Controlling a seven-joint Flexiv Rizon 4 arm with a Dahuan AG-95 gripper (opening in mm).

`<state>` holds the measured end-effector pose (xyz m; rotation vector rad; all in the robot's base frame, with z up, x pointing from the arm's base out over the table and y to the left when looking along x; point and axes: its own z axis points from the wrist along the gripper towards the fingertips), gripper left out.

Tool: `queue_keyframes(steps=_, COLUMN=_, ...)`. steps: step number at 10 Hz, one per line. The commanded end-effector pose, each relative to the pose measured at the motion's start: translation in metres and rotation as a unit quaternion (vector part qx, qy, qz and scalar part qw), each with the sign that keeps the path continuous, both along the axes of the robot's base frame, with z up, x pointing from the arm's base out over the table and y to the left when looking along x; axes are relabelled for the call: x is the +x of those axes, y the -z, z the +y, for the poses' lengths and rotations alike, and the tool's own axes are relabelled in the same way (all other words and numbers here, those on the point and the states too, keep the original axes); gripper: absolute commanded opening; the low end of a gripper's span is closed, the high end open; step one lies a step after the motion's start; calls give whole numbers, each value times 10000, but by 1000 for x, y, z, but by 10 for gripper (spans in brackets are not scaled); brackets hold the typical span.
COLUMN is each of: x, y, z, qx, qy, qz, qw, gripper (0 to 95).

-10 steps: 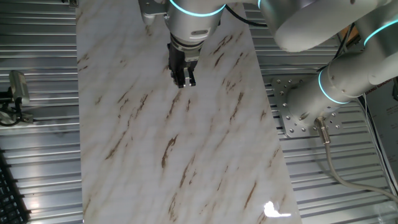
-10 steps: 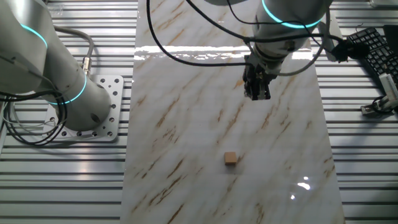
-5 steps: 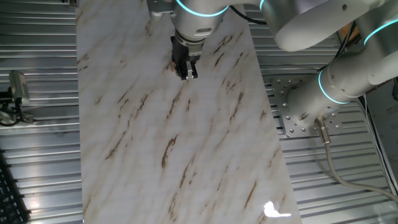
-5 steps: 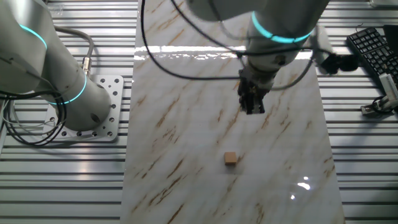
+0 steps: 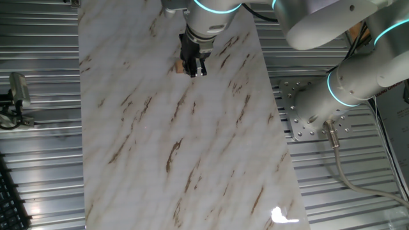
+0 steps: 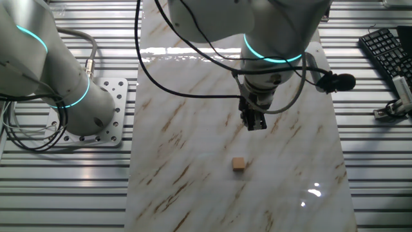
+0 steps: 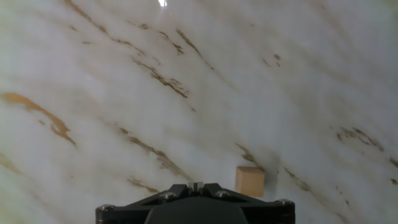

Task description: Pick up the small block on the left and move it to the right

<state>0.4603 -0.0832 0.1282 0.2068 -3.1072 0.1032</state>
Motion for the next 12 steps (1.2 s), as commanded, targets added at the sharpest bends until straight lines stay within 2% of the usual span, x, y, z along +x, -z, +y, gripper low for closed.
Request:
queue_keyframes(steps=1, x=1, y=1, z=0, qx=14, qy=-18, qz=-74, qw=10000, gripper=0)
queue_keyframes(steps=5, x=1, y=1, z=0, qx=11, qy=-12, qz=-76, qw=10000, gripper=0)
queue_keyframes(steps=7, x=1, y=1, z=0, qx=15, qy=-151, qz=-18, qw=9999, gripper=0)
queue_keyframes(steps=9, x=1, y=1, z=0, qx=-1, qy=-299, qz=154, qw=9994, gripper=0)
queue_keyframes(steps=12, x=1, y=1, z=0, qx=35, qy=-439, qz=316, qw=9985, gripper=0)
